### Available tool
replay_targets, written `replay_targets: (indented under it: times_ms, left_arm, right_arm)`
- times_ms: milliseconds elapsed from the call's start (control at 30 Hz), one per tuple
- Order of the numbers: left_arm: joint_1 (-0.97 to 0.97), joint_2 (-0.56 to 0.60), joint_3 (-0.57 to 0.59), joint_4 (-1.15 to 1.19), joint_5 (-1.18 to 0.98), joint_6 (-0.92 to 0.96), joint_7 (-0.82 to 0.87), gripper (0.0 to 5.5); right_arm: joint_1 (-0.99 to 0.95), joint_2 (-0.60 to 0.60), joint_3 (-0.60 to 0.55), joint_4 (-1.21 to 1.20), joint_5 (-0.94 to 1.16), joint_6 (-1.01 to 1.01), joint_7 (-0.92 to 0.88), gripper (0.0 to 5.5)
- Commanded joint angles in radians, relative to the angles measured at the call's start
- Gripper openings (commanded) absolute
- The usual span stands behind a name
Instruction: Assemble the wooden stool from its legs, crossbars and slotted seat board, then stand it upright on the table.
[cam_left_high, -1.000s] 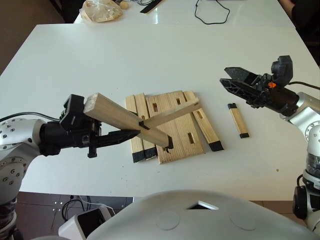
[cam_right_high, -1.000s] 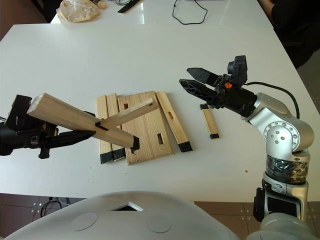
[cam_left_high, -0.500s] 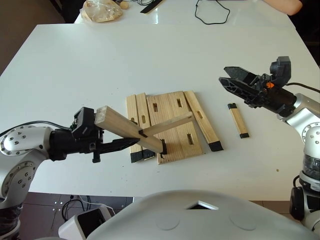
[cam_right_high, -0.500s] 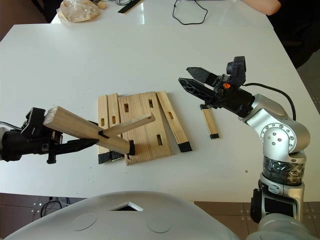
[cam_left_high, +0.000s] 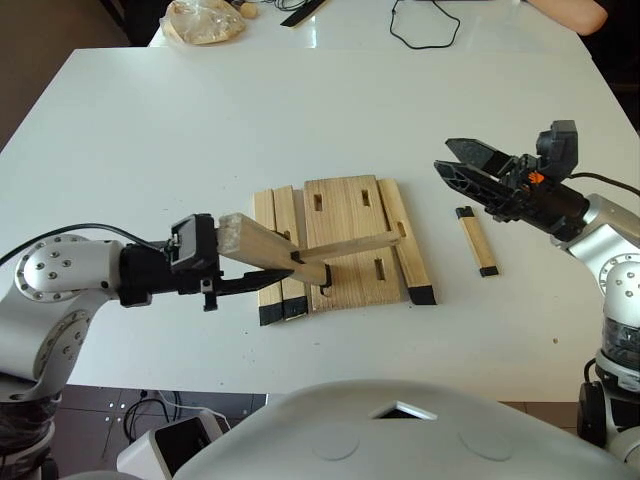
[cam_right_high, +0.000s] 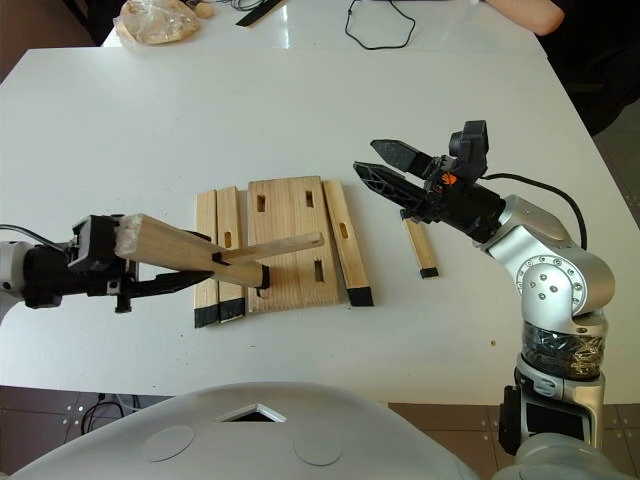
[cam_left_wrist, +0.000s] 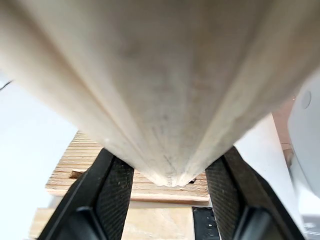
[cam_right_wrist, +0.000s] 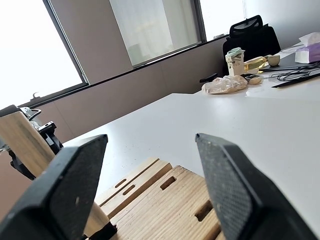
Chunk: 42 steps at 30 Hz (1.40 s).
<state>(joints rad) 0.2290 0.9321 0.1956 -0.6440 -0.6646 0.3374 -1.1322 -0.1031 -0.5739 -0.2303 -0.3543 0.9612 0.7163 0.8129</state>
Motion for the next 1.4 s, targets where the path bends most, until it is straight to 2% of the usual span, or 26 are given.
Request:
replay_targets:
  times_ms: [33, 200, 467, 667, 900, 1133, 1400]
  left_arm:
    - [0.06, 0.013, -0.129, 0.0, 0.157, -0.042, -0.005, 2.04]
    - [0.057, 0.029, -0.18, 0.026, 0.199, -0.099, -0.002, 2.04]
    - [-0.058, 0.063, -0.141, 0.088, 0.024, 0.018, -0.017, 2.04]
    - [-0.147, 0.104, -0.238, 0.115, 0.104, 0.04, -0.036, 2.04]
    - [-0.279, 0.125, -0.295, 0.179, 0.108, 0.105, -0.039, 2.04]
    - [-0.358, 0.091, -0.407, 0.27, 0.137, 0.162, -0.037, 2.04]
    - [-0.32, 0.038, -0.418, 0.269, 0.105, 0.21, 0.084, 2.04]
  right_arm:
    - [-0.013, -0.002, 0.018, -0.002, -0.01, 0.002, -0.001, 3.24]
    - [-0.018, -0.002, 0.024, 0.003, -0.006, 0.005, -0.003, 3.24]
    - [-0.006, -0.003, 0.028, 0.007, -0.024, -0.012, -0.006, 3.24]
    - [0.001, 0.023, 0.028, -0.004, -0.027, -0.018, -0.026, 3.24]
    - [0.02, 0.039, 0.027, -0.01, -0.035, -0.034, -0.039, 3.24]
    - [0.02, 0.052, 0.035, -0.009, -0.041, -0.047, -0.047, 3.24]
    - [0.015, 0.043, 0.028, 0.005, -0.041, -0.048, -0.038, 3.24]
